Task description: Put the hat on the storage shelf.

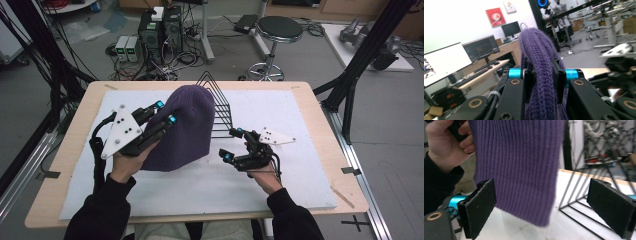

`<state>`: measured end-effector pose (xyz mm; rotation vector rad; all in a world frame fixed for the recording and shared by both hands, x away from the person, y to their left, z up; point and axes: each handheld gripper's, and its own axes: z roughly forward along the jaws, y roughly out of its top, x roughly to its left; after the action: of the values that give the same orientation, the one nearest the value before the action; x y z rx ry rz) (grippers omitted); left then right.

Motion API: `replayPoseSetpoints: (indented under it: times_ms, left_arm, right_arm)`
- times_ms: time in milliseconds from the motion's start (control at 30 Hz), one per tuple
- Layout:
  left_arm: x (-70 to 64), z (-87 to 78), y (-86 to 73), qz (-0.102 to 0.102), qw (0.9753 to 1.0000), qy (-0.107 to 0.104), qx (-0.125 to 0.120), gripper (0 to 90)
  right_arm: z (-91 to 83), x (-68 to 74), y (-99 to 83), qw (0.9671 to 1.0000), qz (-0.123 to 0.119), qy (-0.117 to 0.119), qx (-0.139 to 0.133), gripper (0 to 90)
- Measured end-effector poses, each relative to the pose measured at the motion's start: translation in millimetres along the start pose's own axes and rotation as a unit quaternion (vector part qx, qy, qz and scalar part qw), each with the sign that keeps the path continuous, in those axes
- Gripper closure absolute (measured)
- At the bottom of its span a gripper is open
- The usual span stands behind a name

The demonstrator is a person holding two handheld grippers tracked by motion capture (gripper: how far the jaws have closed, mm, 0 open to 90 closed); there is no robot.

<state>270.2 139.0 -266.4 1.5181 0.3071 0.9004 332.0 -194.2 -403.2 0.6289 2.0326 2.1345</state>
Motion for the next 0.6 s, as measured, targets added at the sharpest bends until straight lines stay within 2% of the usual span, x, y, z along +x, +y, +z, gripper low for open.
replayPoseSetpoints:
  times_ms: [33, 133, 233, 333, 367, 400, 433, 467, 500, 567, 600]
  left_arm:
    - [-1.2, 0.7, 1.1, 0.003, 1.0000, -0.003, -0.002, 77.4]
    - [-5.5, 3.0, 5.0, 0.006, 0.9998, -0.016, -0.010, 77.3]
    - [-6.1, 5.2, 5.1, 0.007, 0.9997, -0.020, -0.015, 77.3]
    - [-5.2, 7.0, 4.0, 0.005, 0.9996, -0.024, -0.016, 77.3]
    - [-4.4, 8.4, 2.5, 0.008, 0.9996, -0.022, -0.016, 77.4]
    - [-4.4, 8.4, 2.5, 0.008, 0.9996, -0.022, -0.016, 77.4]
    - [-2.7, 9.1, 0.2, 0.016, 0.9997, -0.012, -0.014, 77.5]
    - [-2.7, 9.1, 0.2, 0.016, 0.9997, -0.012, -0.014, 77.6]
    - [-0.2, 8.9, -1.7, 0.015, 0.9997, -0.009, -0.014, 77.7]
    - [7.0, 7.6, -6.1, 0.006, 0.9999, -0.001, -0.015, 77.8]
    - [7.0, 7.6, -6.1, 0.006, 0.9999, -0.001, -0.015, 77.8]
  right_arm:
    - [0.0, 0.0, 0.0, 1.0000, 0.000, 0.000, 0.000, 7.9]
    - [13.1, -7.1, 3.7, 0.9997, 0.010, 0.023, 0.003, 8.0]
    - [19.7, -7.1, 5.9, 0.9986, 0.019, 0.049, 0.008, 9.6]
    - [23.9, -0.7, 6.6, 0.9964, 0.008, 0.079, 0.029, 32.1]
    - [24.9, 1.8, 6.9, 0.9960, 0.005, 0.080, 0.041, 46.2]
    - [26.1, 3.7, 7.3, 0.9959, 0.001, 0.076, 0.048, 53.2]
    - [26.1, 5.2, 8.0, 0.9957, 0.004, 0.073, 0.057, 60.4]
    - [26.1, 5.2, 8.0, 0.9957, 0.004, 0.073, 0.057, 60.4]
    - [24.4, 6.5, 10.3, 0.9964, 0.004, 0.053, 0.066, 73.1]
    - [21.9, 6.5, 13.4, 0.9974, 0.006, 0.028, 0.065, 79.5]
    - [21.9, 6.5, 13.4, 0.9974, 0.006, 0.028, 0.065, 79.5]
